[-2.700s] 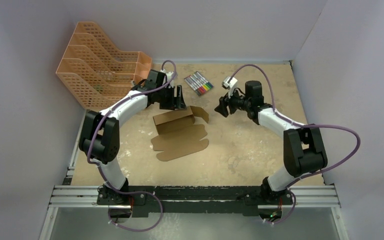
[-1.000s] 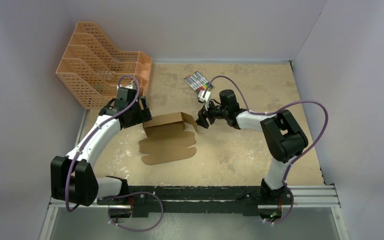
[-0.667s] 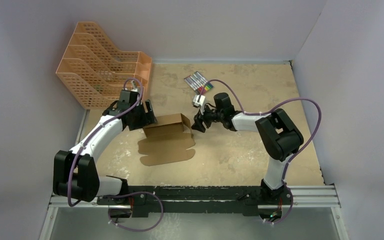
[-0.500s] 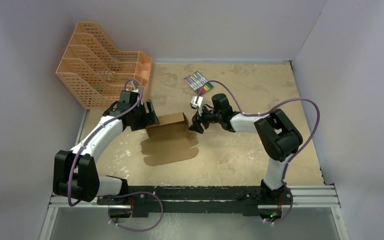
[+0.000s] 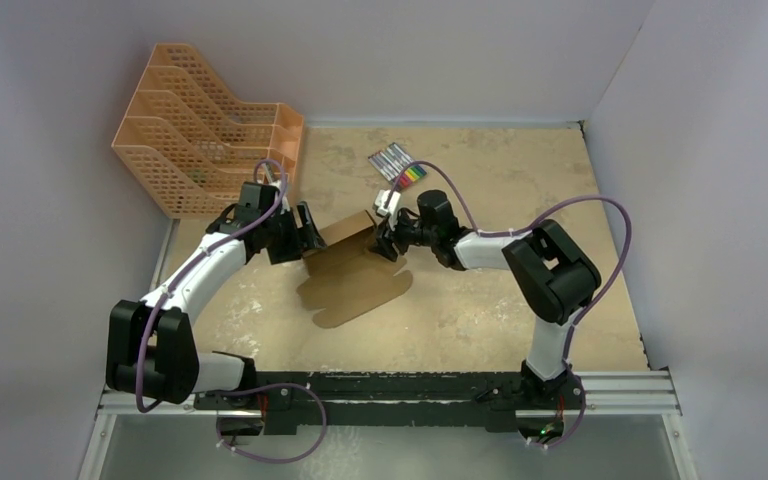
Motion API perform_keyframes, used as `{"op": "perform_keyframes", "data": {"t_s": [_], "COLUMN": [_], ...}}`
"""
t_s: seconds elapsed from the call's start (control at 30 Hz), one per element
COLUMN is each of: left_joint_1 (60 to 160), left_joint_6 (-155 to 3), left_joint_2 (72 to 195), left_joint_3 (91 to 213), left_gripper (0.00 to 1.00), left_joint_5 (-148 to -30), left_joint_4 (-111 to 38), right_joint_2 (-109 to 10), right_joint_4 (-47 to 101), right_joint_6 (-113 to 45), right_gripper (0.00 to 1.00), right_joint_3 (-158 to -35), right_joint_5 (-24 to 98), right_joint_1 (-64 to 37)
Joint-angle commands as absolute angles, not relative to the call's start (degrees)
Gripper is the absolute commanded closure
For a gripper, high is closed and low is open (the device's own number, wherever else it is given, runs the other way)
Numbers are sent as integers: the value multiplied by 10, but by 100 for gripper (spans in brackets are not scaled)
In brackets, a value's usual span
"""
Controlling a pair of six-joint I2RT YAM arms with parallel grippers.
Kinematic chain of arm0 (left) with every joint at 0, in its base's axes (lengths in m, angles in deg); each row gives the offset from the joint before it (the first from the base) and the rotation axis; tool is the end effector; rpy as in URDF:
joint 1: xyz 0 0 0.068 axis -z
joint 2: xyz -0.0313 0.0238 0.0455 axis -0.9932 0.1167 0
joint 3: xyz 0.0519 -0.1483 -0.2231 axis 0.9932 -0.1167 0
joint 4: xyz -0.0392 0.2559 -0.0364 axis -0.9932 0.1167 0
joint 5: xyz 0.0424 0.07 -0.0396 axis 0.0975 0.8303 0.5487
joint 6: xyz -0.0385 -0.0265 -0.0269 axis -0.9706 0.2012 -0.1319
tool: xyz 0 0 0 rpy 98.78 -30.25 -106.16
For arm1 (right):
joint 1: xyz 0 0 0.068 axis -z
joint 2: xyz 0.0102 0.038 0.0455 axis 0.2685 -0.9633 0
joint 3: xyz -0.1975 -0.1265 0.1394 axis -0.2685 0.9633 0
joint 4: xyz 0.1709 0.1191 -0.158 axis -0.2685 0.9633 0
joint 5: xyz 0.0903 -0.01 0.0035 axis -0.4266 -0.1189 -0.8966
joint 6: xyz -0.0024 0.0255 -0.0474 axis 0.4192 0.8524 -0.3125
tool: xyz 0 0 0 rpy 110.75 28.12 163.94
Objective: Fold the paper box
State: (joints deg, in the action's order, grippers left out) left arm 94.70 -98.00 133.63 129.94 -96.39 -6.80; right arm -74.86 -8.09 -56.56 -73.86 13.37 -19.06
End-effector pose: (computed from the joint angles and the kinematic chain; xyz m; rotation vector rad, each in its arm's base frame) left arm 0.2597 -0.0622 0.2301 -0.3894 2.5542 -0.6499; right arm 0.3088 0.2361 0.1706 -1.1455 1.5457 0.7505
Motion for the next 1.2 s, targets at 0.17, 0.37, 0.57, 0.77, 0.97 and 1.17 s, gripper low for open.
{"op": "perform_keyframes", "data": {"t_s": [0.17, 0.37, 0.57, 0.77, 0.97, 1.17], "left_joint_1": [949, 959, 971, 971, 971, 970], "left_joint_6": [-969, -956, -944, -918, -884, -886], "left_joint_2": [1344, 1352, 1360, 1352, 1319, 1323], "left_joint_3": [1305, 1315, 1325, 1357, 1454, 1532], "left_gripper": [31, 31, 32, 32, 30, 29], "left_joint_5": [-1017, -1025, -1021, -981, -875, -835], "left_joint_4": [-83, -73, -58, -14, 41, 23], "right_joint_2": [-780, -801, -823, -838, -840, -847], "right_joint_4": [-197, -212, -247, -260, -262, -260], "right_joint_6": [-550, -541, -529, -526, -527, -527], "right_gripper": [49, 53, 76, 73, 71, 71], "right_joint_3": [-734, -750, -761, -774, -780, -789], "right_joint_5": [180, 175, 192, 186, 180, 173], "right_joint_1": [-200, -204, -206, -207, -207, -207]}}
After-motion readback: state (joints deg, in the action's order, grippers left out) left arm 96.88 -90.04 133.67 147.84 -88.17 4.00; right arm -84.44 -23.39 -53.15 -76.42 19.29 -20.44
